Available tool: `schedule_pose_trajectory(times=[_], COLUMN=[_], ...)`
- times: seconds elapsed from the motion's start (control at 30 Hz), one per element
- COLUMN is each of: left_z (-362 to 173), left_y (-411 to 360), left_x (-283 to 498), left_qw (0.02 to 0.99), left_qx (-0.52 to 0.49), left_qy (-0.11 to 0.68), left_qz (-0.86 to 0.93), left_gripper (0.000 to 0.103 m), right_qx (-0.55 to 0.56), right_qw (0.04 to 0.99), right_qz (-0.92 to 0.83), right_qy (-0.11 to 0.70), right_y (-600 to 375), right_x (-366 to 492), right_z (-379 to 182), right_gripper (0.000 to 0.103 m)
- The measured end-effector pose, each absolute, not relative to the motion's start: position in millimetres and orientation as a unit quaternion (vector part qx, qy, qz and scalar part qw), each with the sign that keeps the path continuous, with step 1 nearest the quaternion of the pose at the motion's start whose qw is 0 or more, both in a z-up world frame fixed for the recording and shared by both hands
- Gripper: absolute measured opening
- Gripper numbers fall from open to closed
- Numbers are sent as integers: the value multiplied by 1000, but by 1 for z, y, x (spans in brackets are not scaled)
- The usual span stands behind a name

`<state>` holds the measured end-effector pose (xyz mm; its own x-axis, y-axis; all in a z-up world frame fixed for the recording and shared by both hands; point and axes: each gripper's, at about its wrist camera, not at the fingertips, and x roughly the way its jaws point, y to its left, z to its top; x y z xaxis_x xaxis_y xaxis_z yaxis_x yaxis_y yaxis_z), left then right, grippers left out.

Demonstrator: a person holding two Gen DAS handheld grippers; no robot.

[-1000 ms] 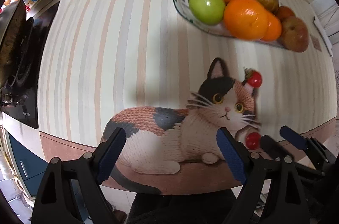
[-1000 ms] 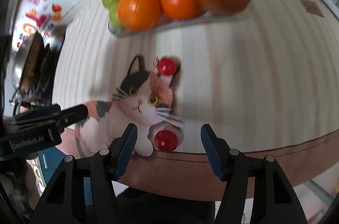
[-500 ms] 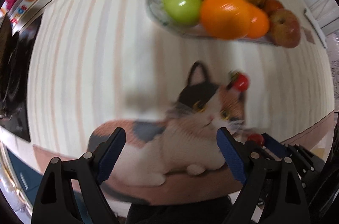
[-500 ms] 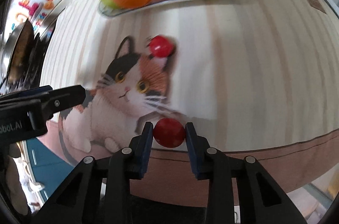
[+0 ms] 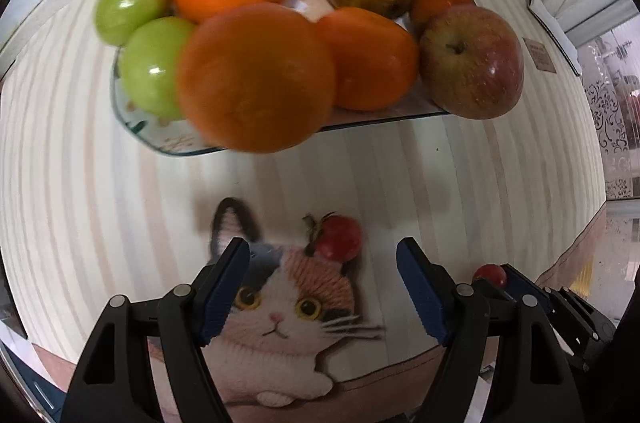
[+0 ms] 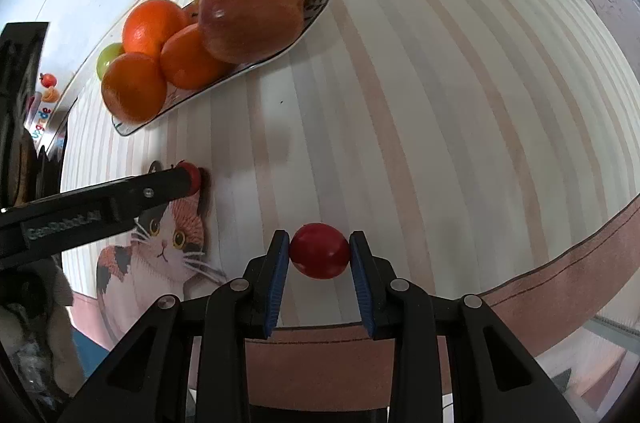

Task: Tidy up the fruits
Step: 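Grasp a cherry tomato with the right tool while the left tool grasps another, then carry both cherry tomatoes onto the floral plate and release them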

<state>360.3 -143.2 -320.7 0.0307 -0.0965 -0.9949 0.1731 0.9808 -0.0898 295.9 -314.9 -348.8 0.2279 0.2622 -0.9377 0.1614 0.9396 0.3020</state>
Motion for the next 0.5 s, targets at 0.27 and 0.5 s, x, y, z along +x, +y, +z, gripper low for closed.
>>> schedule_pose_trajectory(times=[0.27,0.5], left_z=[-336,-334], left_y=[-170,-176], left_x=[360,351], left_qw=[716,726], left_qx=[46,53], left_qy=[688,676], left_qz=[-109,-113], left_gripper=[42,24], right_qx=[175,167], right_qw=[760,764], right_qz=[30,30], right_qy=[625,622], right_y=[-313,-307], right_x=[293,299], right_z=[-358,-355], right_gripper=[33,33])
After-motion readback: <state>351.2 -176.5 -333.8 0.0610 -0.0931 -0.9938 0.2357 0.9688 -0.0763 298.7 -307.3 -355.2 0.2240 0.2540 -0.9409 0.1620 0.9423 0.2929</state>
